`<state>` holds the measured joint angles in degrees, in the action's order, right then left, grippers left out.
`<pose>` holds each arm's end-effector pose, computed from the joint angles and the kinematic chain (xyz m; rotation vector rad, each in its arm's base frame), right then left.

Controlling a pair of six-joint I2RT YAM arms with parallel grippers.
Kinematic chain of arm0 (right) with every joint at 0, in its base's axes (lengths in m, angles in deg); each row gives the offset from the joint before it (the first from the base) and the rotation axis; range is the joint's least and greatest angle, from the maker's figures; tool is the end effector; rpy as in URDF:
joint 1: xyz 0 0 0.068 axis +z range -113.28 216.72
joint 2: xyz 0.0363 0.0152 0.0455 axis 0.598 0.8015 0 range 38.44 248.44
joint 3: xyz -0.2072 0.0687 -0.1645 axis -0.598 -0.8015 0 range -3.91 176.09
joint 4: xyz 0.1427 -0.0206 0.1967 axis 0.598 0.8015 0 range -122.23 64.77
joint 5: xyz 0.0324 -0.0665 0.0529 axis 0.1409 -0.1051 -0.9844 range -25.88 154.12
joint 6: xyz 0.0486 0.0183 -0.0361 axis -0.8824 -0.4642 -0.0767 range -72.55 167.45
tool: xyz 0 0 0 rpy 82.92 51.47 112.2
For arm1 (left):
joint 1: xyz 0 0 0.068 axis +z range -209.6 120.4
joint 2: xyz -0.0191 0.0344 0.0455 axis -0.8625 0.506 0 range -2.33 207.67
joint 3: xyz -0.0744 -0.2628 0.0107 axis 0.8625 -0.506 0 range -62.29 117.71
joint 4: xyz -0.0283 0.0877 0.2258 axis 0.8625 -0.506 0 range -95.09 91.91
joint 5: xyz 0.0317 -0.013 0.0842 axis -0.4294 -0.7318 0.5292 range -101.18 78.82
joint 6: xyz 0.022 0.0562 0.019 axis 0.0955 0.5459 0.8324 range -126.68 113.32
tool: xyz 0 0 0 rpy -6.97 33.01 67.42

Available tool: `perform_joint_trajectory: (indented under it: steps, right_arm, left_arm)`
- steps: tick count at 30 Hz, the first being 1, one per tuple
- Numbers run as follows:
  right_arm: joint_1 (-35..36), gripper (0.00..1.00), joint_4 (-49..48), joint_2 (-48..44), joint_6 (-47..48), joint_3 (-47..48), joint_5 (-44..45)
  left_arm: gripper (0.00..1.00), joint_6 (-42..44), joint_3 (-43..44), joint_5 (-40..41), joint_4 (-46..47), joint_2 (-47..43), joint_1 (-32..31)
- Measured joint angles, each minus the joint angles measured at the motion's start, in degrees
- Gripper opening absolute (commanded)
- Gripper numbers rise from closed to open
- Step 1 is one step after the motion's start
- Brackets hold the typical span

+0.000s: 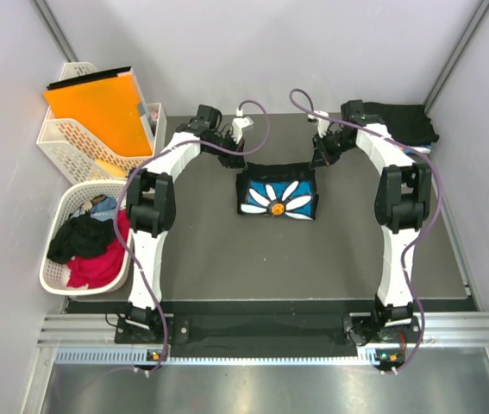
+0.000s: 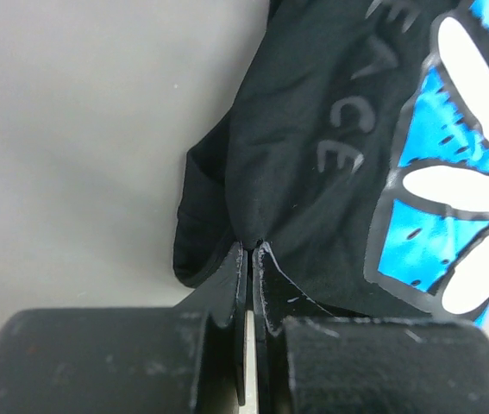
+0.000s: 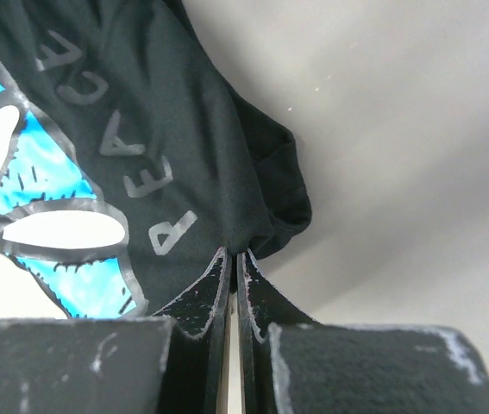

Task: Fold and stack the t-shirts
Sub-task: Smooth out wrinkles on the folded tshirt

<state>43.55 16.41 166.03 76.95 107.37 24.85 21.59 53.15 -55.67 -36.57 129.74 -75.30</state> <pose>0.4556 0.0854 0.2161 -0.9616 2.2991 0.7607 0.4656 -0.1663 0.2134 1.1481 2.0451 -0.8658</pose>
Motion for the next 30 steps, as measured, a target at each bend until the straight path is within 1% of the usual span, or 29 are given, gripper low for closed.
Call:
perform_joint_trajectory:
  steps: [5,6,7,10,11,12,14,15,16,17,18,21,24,27,30]
  right_arm:
    - [0.1,0.02,-1.0,1.2,0.6,0.0,1.4]
    - [0.2,0.04,-1.2,1.6,0.7,0.0,1.6]
    - [0.2,0.12,-1.3,2.1,0.7,0.0,1.8]
    - [0.2,0.18,-1.6,3.5,0.7,0.0,2.4]
    - [0.3,0.21,-1.7,3.9,0.8,0.0,2.6]
    - [0.3,0.31,-1.7,4.0,0.8,0.0,2.9]
    - [0.7,0.40,-1.9,4.1,0.8,0.0,3.6]
    - [0.8,0.46,-2.0,4.1,1.1,0.0,4.1]
    - [0.9,0.48,-2.1,4.1,1.4,0.0,4.5]
    - [1.0,0.51,-2.1,4.1,1.4,0.0,4.9]
    - [1.1,0.54,-2.2,4.1,1.5,0.0,5.2]
    - [1.3,0.63,-2.7,4.1,1.5,-0.3,6.1]
    - [1.3,0.65,-3.7,4.0,1.5,-1.5,7.3]
    - [1.3,0.68,-4.5,3.8,1.0,-2.8,8.5]
    - [1.4,0.77,-5.2,3.5,0.1,-3.1,9.8]
  left_arm:
    - [0.00,1.2,-1.4,2.8,1.0,0.1,-0.4]
    - [0.00,1.4,-1.5,3.4,1.2,0.2,-0.5]
    - [0.00,1.6,-1.6,3.7,1.4,0.4,-0.6]
    - [0.00,1.8,-1.9,4.5,1.7,0.7,-0.7]
    - [0.04,1.9,-2.1,4.7,1.8,0.7,-0.7]
    - [0.11,1.9,-2.3,4.9,2.1,0.7,-0.8]
    - [0.26,2.1,-2.8,5.2,2.1,0.7,-0.8]
    - [0.32,2.2,-2.9,5.6,2.1,0.7,-0.9]
    - [0.37,2.3,-3.0,6.1,2.1,0.7,-0.9]
    - [0.47,2.6,-3.1,6.5,2.1,0.7,-0.9]
    - [0.50,2.8,-3.1,6.8,2.1,0.7,-0.8]
    - [0.63,3.2,-4.0,8.1,2.5,0.6,-0.8]
    - [0.68,3.0,-7.5,9.8,4.9,-0.2,-0.7]
    - [0.70,2.2,-10.9,11.3,7.0,-1.7,-0.5]
    - [0.73,1.1,-12.1,13.1,8.6,-3.2,-0.3]
